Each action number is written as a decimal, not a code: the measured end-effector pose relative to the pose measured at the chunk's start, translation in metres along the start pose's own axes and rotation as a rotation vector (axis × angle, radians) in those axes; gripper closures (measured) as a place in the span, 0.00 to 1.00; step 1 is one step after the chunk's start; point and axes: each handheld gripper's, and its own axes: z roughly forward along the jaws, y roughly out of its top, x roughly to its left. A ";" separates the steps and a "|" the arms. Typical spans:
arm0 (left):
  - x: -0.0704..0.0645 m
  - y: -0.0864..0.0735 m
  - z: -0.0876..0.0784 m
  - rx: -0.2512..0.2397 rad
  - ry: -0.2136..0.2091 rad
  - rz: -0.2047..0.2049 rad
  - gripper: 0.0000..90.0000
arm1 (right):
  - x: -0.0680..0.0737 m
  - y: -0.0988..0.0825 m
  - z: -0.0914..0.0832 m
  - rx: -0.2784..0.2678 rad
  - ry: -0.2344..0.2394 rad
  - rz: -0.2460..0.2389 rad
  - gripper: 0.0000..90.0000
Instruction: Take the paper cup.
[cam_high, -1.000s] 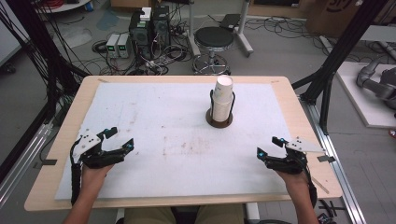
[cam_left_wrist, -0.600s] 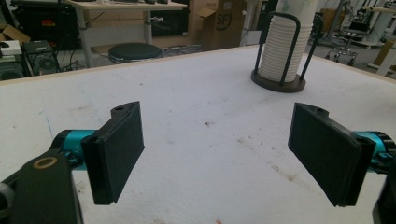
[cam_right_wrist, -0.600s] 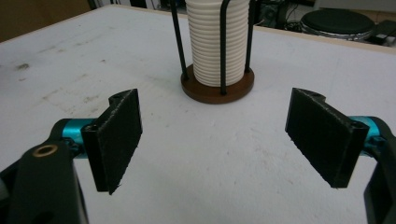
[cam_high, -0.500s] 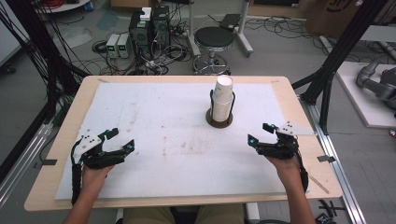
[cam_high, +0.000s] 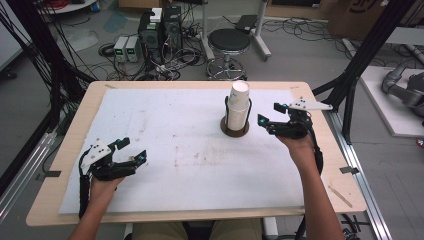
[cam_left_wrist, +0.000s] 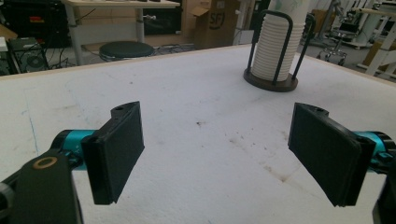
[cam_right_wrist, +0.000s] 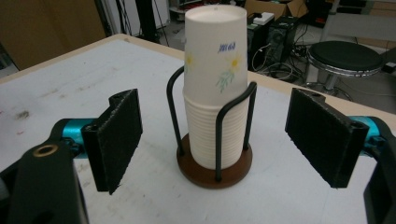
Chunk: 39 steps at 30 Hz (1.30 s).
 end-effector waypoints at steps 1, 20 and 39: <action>0.000 0.000 0.000 -0.001 0.000 -0.003 0.20 | -0.001 0.004 0.003 0.004 -0.003 -0.002 0.21; 0.001 0.000 0.002 -0.004 -0.013 -0.011 0.20 | -0.009 0.054 0.070 0.090 -0.001 -0.024 0.21; 0.003 -0.001 0.001 -0.004 -0.019 -0.019 0.20 | -0.009 0.061 0.106 0.140 0.036 -0.016 0.32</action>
